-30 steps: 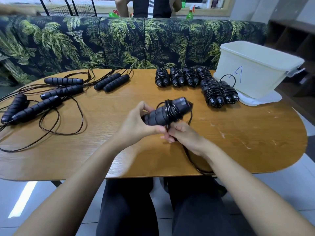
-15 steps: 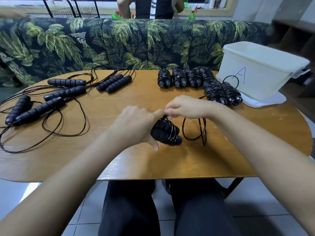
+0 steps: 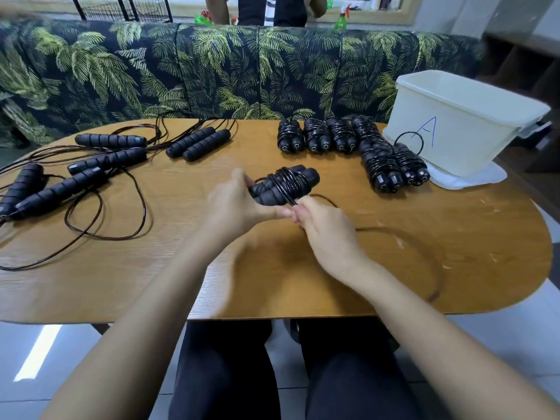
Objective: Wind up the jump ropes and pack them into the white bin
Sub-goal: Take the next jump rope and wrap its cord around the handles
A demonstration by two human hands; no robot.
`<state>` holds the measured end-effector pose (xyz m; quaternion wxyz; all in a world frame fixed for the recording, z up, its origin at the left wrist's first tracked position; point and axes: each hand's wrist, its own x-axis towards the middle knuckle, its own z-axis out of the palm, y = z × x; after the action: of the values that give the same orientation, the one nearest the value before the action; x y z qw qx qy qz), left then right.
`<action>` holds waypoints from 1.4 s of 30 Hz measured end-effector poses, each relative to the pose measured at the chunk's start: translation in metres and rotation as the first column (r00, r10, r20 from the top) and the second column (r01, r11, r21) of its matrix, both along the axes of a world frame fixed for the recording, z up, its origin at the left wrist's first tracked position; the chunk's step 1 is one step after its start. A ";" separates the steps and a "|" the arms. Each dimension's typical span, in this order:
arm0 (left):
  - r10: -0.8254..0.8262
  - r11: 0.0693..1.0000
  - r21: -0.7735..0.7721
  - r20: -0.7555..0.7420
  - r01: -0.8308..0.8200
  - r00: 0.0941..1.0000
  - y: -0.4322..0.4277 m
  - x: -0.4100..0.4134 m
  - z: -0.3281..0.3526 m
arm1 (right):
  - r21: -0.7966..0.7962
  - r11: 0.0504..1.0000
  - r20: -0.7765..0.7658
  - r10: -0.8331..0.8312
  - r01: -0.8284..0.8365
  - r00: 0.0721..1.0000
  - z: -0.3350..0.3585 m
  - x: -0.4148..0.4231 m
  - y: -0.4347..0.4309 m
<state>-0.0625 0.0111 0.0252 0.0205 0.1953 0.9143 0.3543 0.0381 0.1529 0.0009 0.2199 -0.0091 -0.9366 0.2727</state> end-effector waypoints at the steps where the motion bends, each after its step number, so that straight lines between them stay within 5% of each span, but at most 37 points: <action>1: -0.037 0.996 0.082 0.070 0.031 0.997 0.000 0.000 -0.001 | -0.250 0.964 0.068 0.106 -0.086 0.992 -0.003 0.000 0.006; 4: -0.126 0.955 0.289 0.166 0.074 0.978 0.000 0.004 0.000 | -0.738 0.638 0.088 0.415 -0.220 0.906 -0.014 0.001 0.024; 7: -0.232 0.919 0.360 0.169 0.159 0.958 -0.003 0.007 0.004 | -0.763 0.592 0.162 0.563 -0.259 0.810 -0.025 -0.005 0.036; 12: -0.418 0.895 0.155 -0.026 0.417 0.908 -0.014 0.015 0.007 | -0.545 0.775 0.366 0.563 -0.320 0.741 0.007 -0.021 0.054; 15: -0.514 0.856 -0.138 -0.119 0.499 0.849 -0.018 0.022 0.017 | -0.359 0.833 0.530 0.553 -0.421 0.643 0.026 -0.039 0.056; 20: -0.617 0.680 -0.639 -0.234 0.359 0.751 -0.015 0.033 0.031 | -0.120 0.836 0.678 0.462 -0.535 0.571 0.053 -0.064 0.047; 24: -0.641 0.607 -0.783 -0.381 0.137 0.666 -0.005 0.037 0.022 | 0.097 0.818 0.699 0.349 -0.567 0.624 0.071 -0.073 0.040; 27: -0.524 0.622 -0.783 -0.428 -0.012 0.737 0.002 0.035 0.019 | 0.392 0.758 0.628 0.193 -0.521 0.754 0.080 -0.071 0.028; 32: -0.207 0.767 -0.634 -0.389 -0.098 0.898 0.006 0.031 0.012 | 0.714 0.660 0.265 0.057 -0.236 0.962 0.073 -0.053 0.010; 39: 0.007 0.909 -0.398 -0.288 -0.127 0.958 0.001 0.018 0.006 | 0.636 0.769 -0.176 0.061 0.066 0.982 0.022 -0.021 -0.004; 42: -0.008 0.975 -0.221 -0.182 -0.033 0.983 -0.003 0.013 -0.001 | 0.564 0.823 -0.216 0.065 0.070 0.974 0.000 -0.006 0.000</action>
<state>-0.0500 0.0082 0.0242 -0.0432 0.2174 0.9475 0.2302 0.0324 0.1532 0.0014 0.3176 0.0865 -0.9441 -0.0194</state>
